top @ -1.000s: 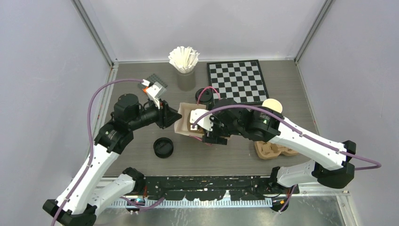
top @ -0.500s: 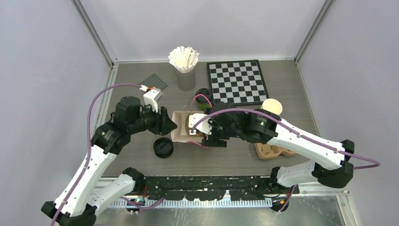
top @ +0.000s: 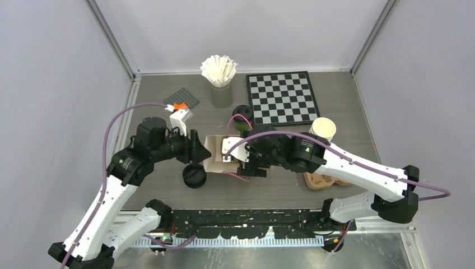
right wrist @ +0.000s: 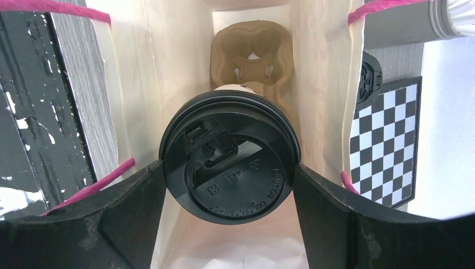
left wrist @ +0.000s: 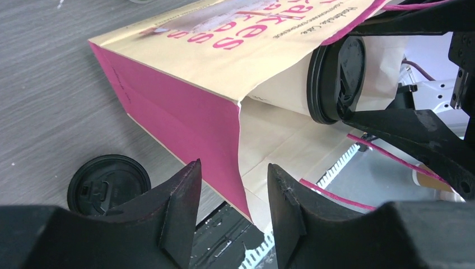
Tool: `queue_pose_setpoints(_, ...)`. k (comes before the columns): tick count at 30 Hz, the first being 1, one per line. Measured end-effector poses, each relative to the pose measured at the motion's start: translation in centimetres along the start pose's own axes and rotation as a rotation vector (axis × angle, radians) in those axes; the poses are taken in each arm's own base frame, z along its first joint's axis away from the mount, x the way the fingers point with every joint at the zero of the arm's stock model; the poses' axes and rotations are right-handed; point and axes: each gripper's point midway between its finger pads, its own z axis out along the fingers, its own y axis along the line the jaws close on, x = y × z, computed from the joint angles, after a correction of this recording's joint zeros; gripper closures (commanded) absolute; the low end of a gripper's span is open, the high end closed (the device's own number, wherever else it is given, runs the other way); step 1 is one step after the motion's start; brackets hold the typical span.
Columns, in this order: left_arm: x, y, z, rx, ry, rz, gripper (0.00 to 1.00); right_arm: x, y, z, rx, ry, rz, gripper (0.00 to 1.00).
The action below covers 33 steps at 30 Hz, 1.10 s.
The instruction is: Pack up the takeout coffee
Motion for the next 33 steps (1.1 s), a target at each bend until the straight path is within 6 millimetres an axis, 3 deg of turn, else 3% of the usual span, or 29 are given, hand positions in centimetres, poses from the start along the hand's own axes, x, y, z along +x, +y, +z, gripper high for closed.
queue_pose_setpoints(5,0.8,-0.1,0.3,0.016,0.026,-0.028,0.53,-0.3,-0.1,0.0,0.012,-0.007,0.006,0.33)
queue_pose_setpoints(12,1.7,0.0,0.7,0.023,0.055,-0.058,0.62,-0.4,-0.3,0.4,0.029,-0.013,0.004,0.33)
queue_pose_setpoints(16,1.8,-0.1,0.7,0.037,0.049,-0.047,0.88,-0.1,0.1,0.9,0.018,0.004,-0.010,0.33)
queue_pose_setpoints(19,2.0,-0.3,0.6,0.062,0.025,-0.013,1.00,0.1,0.3,1.1,0.012,0.012,-0.034,0.33)
queue_pose_setpoints(33,2.1,-1.4,0.7,0.198,-0.057,0.225,1.00,0.9,-1.1,0.6,0.074,0.062,-0.101,0.32)
